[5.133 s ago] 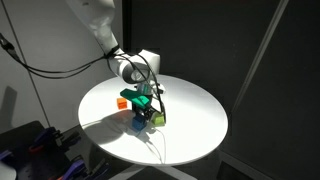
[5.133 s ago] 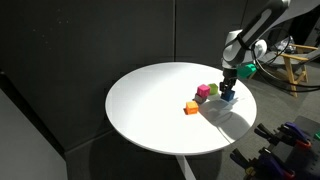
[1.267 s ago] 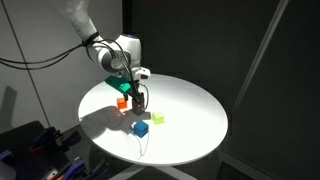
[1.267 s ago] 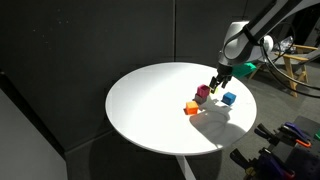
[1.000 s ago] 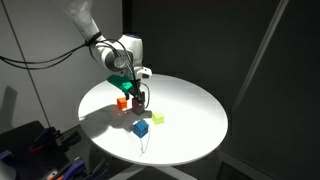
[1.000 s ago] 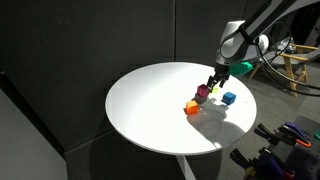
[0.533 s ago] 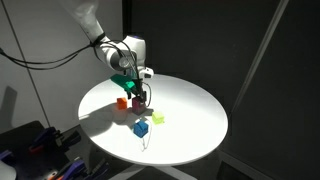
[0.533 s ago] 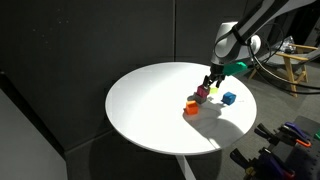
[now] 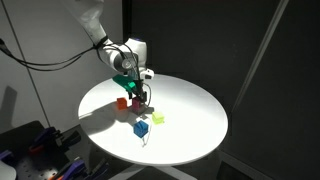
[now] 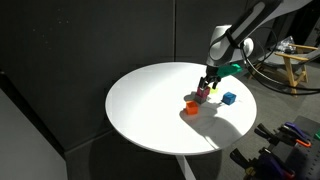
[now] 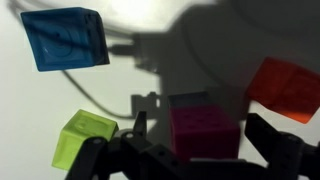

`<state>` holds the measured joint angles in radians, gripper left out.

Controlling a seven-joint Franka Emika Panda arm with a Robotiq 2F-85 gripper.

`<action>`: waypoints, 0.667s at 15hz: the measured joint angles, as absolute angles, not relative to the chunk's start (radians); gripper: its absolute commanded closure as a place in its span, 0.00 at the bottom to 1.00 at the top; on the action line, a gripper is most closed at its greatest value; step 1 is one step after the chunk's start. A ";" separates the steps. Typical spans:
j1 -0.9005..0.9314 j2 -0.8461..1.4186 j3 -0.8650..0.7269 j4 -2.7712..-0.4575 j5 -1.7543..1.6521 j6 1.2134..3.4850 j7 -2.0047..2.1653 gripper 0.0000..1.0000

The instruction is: Unstack the blocks and put them on the table

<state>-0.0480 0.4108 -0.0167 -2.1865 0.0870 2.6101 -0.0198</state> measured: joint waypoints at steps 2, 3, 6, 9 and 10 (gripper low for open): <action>-0.045 0.424 -0.018 -2.169 0.087 2.604 -0.012 0.00; -0.045 0.430 -0.018 -2.160 0.087 2.601 -0.008 0.00; -0.045 0.446 -0.022 -2.133 0.087 2.590 -0.004 0.25; -0.045 0.455 -0.025 -2.114 0.087 2.585 -0.004 0.43; -0.045 0.456 -0.025 -2.111 0.087 2.585 -0.004 0.53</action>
